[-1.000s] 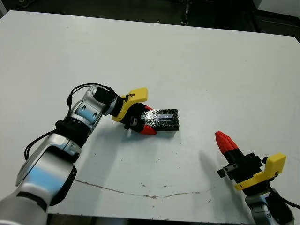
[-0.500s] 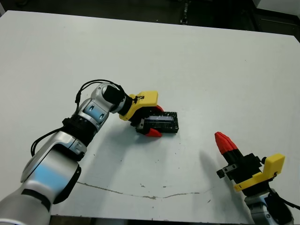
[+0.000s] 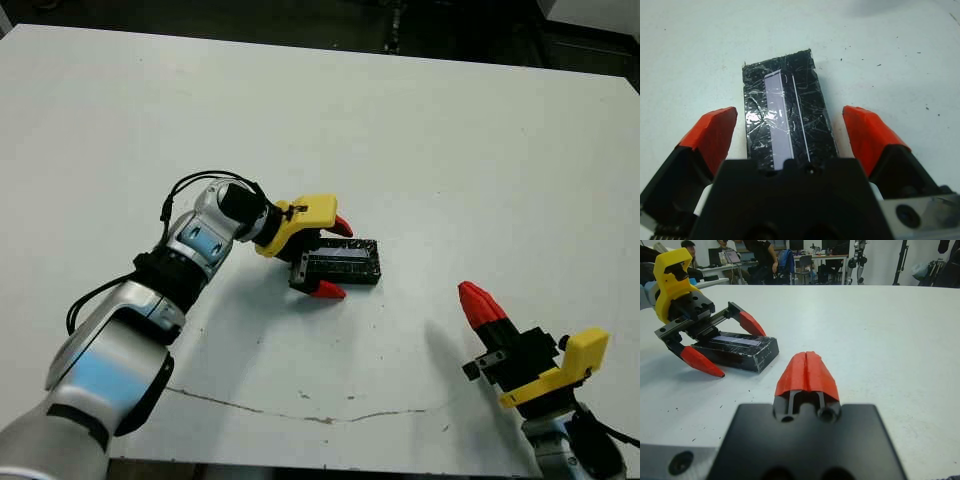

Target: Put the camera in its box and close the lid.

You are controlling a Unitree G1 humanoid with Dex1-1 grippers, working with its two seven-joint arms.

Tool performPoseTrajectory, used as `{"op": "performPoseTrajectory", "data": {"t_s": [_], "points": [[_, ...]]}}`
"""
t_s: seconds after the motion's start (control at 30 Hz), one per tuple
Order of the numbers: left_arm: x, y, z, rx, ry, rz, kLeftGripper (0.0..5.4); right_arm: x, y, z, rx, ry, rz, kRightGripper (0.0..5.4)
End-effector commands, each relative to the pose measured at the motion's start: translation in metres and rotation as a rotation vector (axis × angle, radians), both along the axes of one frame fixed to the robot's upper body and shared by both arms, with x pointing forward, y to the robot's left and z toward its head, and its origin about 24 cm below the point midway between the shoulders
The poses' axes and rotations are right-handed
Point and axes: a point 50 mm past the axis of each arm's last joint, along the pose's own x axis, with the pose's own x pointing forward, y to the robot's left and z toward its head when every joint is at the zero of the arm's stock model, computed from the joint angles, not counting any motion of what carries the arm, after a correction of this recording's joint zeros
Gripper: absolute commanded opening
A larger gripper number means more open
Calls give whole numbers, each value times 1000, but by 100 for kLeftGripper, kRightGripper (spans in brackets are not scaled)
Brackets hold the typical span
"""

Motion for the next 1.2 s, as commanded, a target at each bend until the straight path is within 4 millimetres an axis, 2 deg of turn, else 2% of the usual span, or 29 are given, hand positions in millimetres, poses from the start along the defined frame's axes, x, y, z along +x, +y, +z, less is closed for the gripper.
{"op": "performPoseTrajectory", "data": {"t_s": [0.03, 0.13, 0.37, 0.67, 0.9, 1.1, 1.2], "points": [[-18, -16, -34, -9, 121, -31, 538, -2, -3, -3, -10, 14, 1, 0], [-16, -7, -32, -55, 144, 3, 538, -2, -3, -3, -8, 21, -4, 0], [-15, 32, -23, -100, 163, 114, 538, -2, -2, -3, -8, 15, -1, 0], [-35, 106, -33, -103, 199, 321, 538, 0, -1, -2, -3, 22, 2, 0], [-52, 155, -33, -104, 188, 469, 538, 2, 0, -1, -8, 27, 2, 0], [-63, 178, -26, -159, 138, 556, 538, 4, 0, -2, -1, 28, 9, 0], [-70, 185, -21, -240, 107, 631, 538, 4, 1, -1, -6, 28, 7, 0]]}}
